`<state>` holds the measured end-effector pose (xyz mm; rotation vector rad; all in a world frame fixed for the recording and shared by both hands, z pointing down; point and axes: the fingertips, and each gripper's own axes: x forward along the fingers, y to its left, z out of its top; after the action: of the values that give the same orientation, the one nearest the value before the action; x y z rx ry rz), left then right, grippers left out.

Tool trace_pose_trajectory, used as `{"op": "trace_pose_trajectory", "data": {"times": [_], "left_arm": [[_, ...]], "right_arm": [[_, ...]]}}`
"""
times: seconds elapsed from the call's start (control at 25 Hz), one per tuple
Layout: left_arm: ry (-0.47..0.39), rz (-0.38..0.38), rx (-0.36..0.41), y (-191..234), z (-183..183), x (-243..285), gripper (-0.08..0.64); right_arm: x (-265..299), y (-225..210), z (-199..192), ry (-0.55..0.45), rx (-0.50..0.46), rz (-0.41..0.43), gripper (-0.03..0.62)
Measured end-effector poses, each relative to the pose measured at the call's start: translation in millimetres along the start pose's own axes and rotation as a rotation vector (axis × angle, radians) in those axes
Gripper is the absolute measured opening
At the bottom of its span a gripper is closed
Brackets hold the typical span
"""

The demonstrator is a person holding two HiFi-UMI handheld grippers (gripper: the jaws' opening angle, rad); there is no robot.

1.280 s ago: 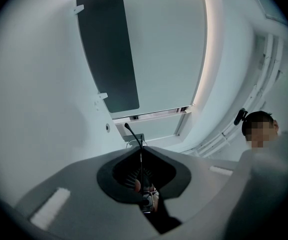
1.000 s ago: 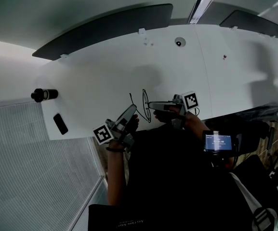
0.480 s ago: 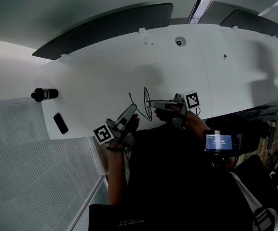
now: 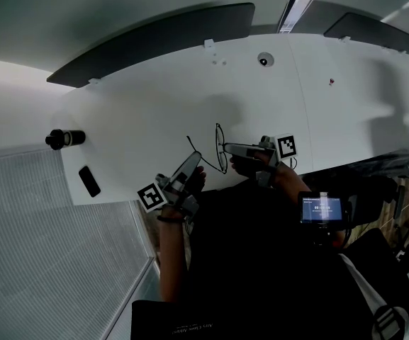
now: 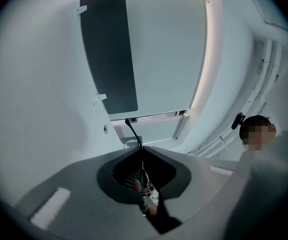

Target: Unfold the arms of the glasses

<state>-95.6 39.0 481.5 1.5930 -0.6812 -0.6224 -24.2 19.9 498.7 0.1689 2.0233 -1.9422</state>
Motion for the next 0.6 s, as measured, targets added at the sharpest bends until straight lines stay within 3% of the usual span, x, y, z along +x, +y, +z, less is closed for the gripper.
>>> {"op": "trace_pose_trajectory", "data": {"times": [0.6], "left_arm": [[-0.01, 0.008, 0.0, 1.3, 3.1, -1.9, 0.02]], "right_arm": [[-5.4, 1.7, 11.9, -0.047, -0.012, 0.006, 0.011]]}}
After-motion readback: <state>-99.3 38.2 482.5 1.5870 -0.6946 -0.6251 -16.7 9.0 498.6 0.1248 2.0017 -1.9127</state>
